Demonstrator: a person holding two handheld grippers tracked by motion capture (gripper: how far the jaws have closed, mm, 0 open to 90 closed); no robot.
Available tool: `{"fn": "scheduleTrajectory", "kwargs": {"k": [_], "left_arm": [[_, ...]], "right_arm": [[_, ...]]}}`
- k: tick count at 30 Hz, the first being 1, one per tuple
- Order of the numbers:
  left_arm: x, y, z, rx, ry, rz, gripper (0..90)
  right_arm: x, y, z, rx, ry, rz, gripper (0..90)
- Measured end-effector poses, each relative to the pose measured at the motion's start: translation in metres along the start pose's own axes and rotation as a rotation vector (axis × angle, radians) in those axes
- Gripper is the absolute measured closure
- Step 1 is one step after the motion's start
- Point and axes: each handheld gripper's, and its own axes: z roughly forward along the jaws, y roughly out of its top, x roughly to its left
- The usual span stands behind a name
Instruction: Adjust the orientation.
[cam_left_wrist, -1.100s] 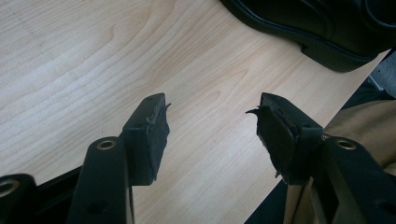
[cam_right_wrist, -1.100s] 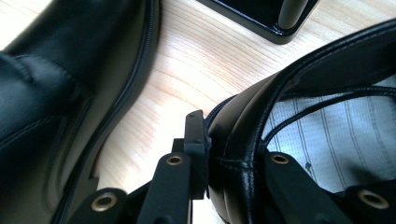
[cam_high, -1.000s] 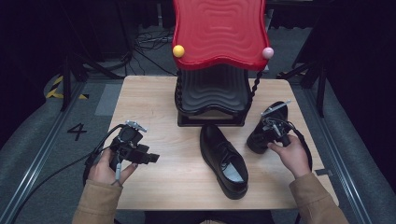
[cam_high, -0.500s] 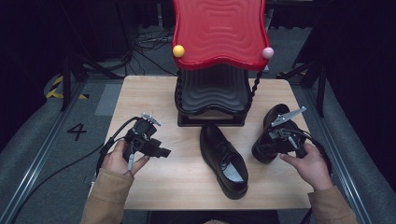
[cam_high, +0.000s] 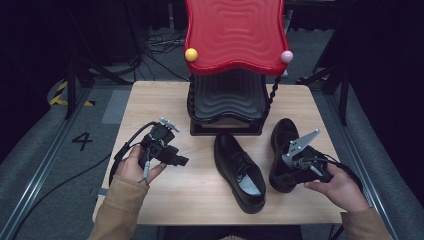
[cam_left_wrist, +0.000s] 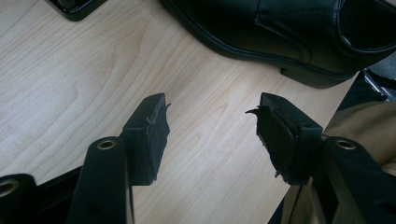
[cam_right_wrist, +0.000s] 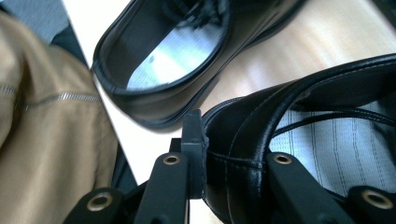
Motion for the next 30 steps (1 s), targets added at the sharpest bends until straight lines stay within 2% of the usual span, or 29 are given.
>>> {"fn": "scheduleTrajectory", "kwargs": {"k": [5, 8, 10, 12, 17, 21, 22, 23, 26, 30], "left_arm": [[-0.001, 0.002, 0.001, 0.002, -0.005, -0.002, 43.8], [-0.001, 0.004, 0.002, -0.001, -0.008, 0.009, 43.7], [-0.001, 0.005, 0.003, 0.001, -0.008, 0.015, 43.8], [-0.002, 0.006, 0.004, 0.008, -0.011, 0.006, 43.7], [-0.002, 0.007, 0.006, 0.014, -0.014, 0.007, 43.6], [-0.002, 0.008, 0.006, 0.014, -0.015, 0.008, 43.6], [-0.002, 0.008, 0.006, 0.014, -0.015, 0.008, 43.6], [-0.002, 0.008, 0.006, 0.014, -0.015, 0.008, 43.6], [-0.001, 0.007, 0.006, 0.014, -0.015, 0.01, 43.6], [-0.001, 0.007, 0.006, 0.012, -0.015, 0.002, 43.5]], "right_arm": [[0.004, -0.005, 0.008, 0.041, 0.024, -0.062, 77.4], [0.002, -0.01, 0.012, 0.055, 0.042, -0.075, 77.2], [-0.001, -0.013, 0.017, 0.077, 0.058, -0.065, 77.1], [-0.002, -0.015, 0.021, 0.097, 0.062, -0.072, 77.2], [-0.006, -0.019, 0.025, 0.152, 0.099, -0.008, 77.7], [-0.005, -0.019, 0.037, 0.225, 0.125, -0.004, 77.6], [-0.005, -0.019, 0.037, 0.225, 0.125, -0.004, 77.6], [-0.005, -0.019, 0.041, 0.259, 0.133, -0.001, 77.6], [-0.006, -0.019, 0.043, 0.264, 0.138, 0.01, 74.1], [-0.013, -0.022, 0.041, 0.261, 0.146, 0.087, 65.1]]}}
